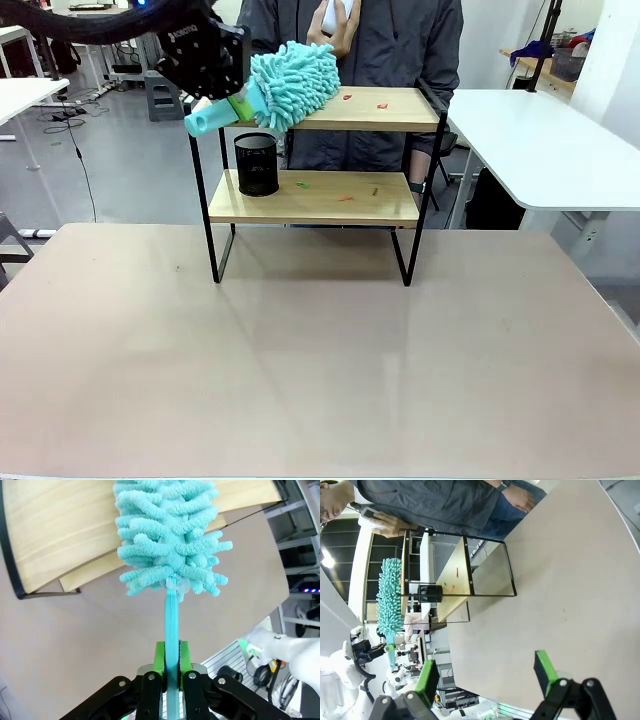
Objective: Clean the shelf.
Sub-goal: Clean the specific tier of the Shelf with the Duster once objects are removed.
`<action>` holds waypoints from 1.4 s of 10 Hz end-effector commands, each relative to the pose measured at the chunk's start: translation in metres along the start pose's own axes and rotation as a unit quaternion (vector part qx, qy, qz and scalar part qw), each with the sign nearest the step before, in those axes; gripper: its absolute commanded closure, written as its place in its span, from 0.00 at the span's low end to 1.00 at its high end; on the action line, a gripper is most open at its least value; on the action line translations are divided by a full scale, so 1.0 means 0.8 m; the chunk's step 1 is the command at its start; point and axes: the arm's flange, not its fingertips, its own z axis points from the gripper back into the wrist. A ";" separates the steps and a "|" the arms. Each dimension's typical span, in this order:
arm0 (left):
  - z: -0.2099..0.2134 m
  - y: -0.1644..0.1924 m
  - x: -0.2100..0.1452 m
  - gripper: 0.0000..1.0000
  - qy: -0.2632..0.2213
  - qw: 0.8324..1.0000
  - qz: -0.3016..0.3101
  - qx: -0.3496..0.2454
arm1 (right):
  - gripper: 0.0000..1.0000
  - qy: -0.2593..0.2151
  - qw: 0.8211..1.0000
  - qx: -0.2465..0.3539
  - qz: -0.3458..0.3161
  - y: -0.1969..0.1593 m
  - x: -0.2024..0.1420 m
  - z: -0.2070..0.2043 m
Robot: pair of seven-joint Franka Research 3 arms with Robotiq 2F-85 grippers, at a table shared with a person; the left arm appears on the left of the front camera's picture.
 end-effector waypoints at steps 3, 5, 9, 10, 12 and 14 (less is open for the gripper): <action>-0.002 -0.029 0.025 0.88 0.012 1.000 -0.020 -0.008 | 0.00 -0.006 1.000 0.013 0.013 0.000 0.002 -0.003; -0.005 -0.035 0.033 0.88 0.047 0.996 -0.074 -0.029 | 0.00 -0.006 1.000 0.013 0.013 0.000 0.002 -0.003; 0.019 -0.028 0.034 0.88 0.144 0.961 -0.226 -0.073 | 0.00 -0.006 1.000 0.013 0.013 0.000 0.002 -0.003; 0.039 -0.019 0.025 0.88 0.175 0.938 -0.280 -0.107 | 0.00 -0.006 1.000 0.013 0.013 0.000 0.002 -0.003; 0.084 0.007 -0.003 0.88 0.185 0.904 -0.353 -0.155 | 0.00 -0.006 1.000 0.013 0.013 0.000 0.002 -0.003; 0.104 0.017 -0.018 0.88 0.161 0.898 -0.367 -0.183 | 0.00 -0.006 1.000 0.013 0.013 0.000 0.002 -0.003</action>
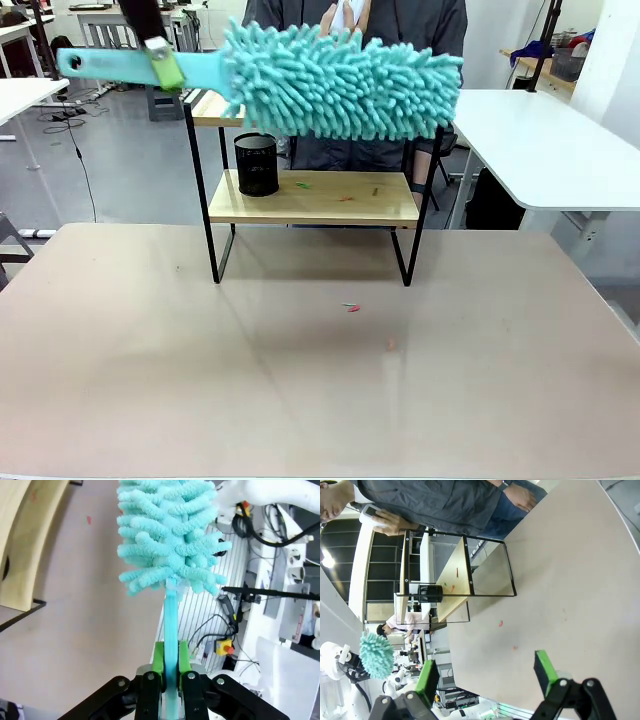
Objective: Clean the shelf.
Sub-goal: Clean the specific tier of the Shelf with the Duster once objects are removed.
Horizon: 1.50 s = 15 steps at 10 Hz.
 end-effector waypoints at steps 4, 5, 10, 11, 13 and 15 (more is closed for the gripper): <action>0.047 0.019 -0.064 0.88 -0.128 0.990 0.061 -0.015 | 0.00 -0.006 1.000 0.013 0.013 0.000 0.002 -0.003; 0.073 0.027 -0.118 0.88 -0.194 0.974 0.116 0.004 | 0.00 -0.006 1.000 0.013 0.013 0.000 0.002 -0.003; 0.019 0.071 -0.380 0.88 -0.345 0.845 0.395 0.105 | 0.00 -0.006 1.000 0.013 0.013 0.000 0.002 -0.003; -0.016 0.098 -0.406 0.88 -0.315 0.857 0.380 0.148 | 0.00 -0.006 1.000 0.013 0.013 0.000 0.002 -0.003; -0.068 0.166 -0.431 0.88 -0.146 0.899 0.398 0.108 | 0.00 -0.006 1.000 0.013 0.013 0.000 0.002 -0.003; -0.103 0.214 -0.433 0.88 -0.094 0.901 0.423 0.011 | 0.00 -0.006 1.000 0.013 0.013 0.000 0.002 -0.003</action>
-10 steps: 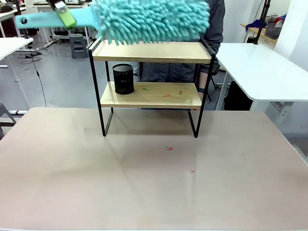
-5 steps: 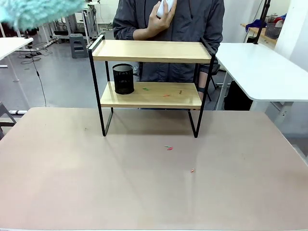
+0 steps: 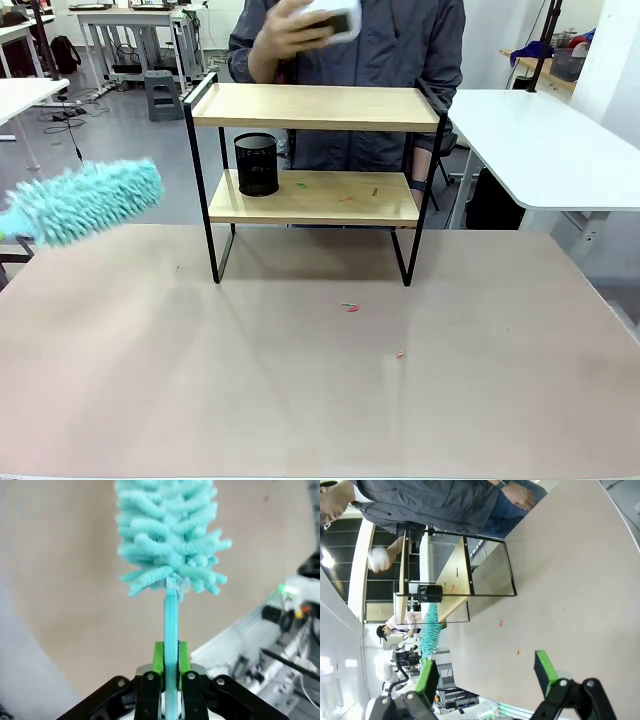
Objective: Clean the shelf.
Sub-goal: Clean the specific tier of the Shelf with the Duster once objects are removed, then clean the remaining tier of the Shelf with the Duster once objects are removed.
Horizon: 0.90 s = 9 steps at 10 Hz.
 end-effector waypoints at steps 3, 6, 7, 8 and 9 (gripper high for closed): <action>0.038 -0.013 -0.016 0.88 -0.060 0.998 -0.003 0.025 | 0.00 -0.006 1.000 0.014 0.013 0.000 0.002 -0.002; 0.038 -0.013 -0.016 0.88 -0.060 0.998 -0.003 0.025 | 0.00 -0.006 1.000 0.014 0.013 0.000 0.002 -0.002; 0.038 -0.013 -0.016 0.88 -0.060 0.998 -0.003 0.025 | 0.00 -0.006 1.000 0.014 0.013 0.000 0.002 -0.002; 0.038 -0.013 -0.016 0.88 -0.060 0.998 -0.003 0.025 | 0.00 -0.006 1.000 0.014 0.013 0.000 0.002 -0.002; 0.038 -0.013 -0.016 0.88 -0.060 0.998 -0.003 0.025 | 0.00 -0.006 1.000 0.014 0.013 0.000 0.002 -0.002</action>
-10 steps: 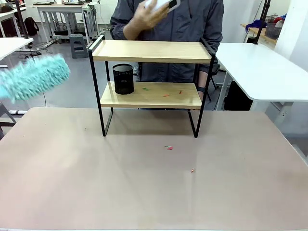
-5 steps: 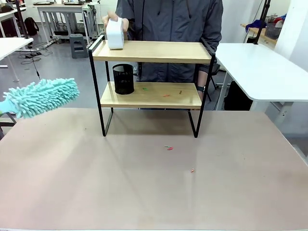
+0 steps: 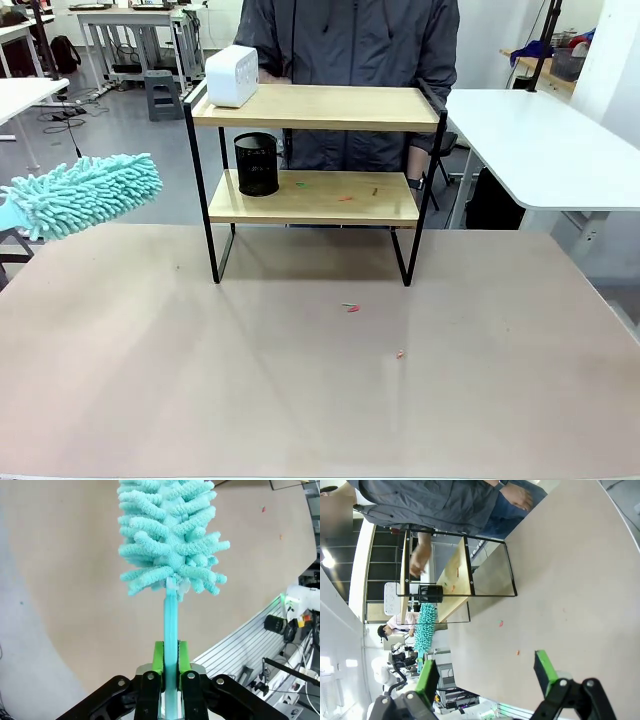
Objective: Clean the shelf.
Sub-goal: Clean the remaining tier of the Shelf with the Duster once objects are removed.
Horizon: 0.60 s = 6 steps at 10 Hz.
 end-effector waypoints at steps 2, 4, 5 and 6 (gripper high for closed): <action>-0.002 -0.001 -0.001 0.88 -0.009 1.000 0.004 0.001 | 0.00 -0.005 1.000 0.013 0.013 -0.001 0.002 -0.002; -0.002 -0.001 -0.001 0.88 -0.009 1.000 0.004 0.001 | 0.00 -0.005 1.000 0.013 0.013 -0.001 0.002 -0.002; -0.002 -0.001 -0.001 0.88 -0.009 1.000 0.004 0.001 | 0.00 -0.005 1.000 0.013 0.013 -0.001 0.002 -0.002; -0.002 -0.001 -0.001 0.88 -0.009 1.000 0.004 0.001 | 0.00 -0.005 1.000 0.013 0.013 -0.001 0.002 -0.002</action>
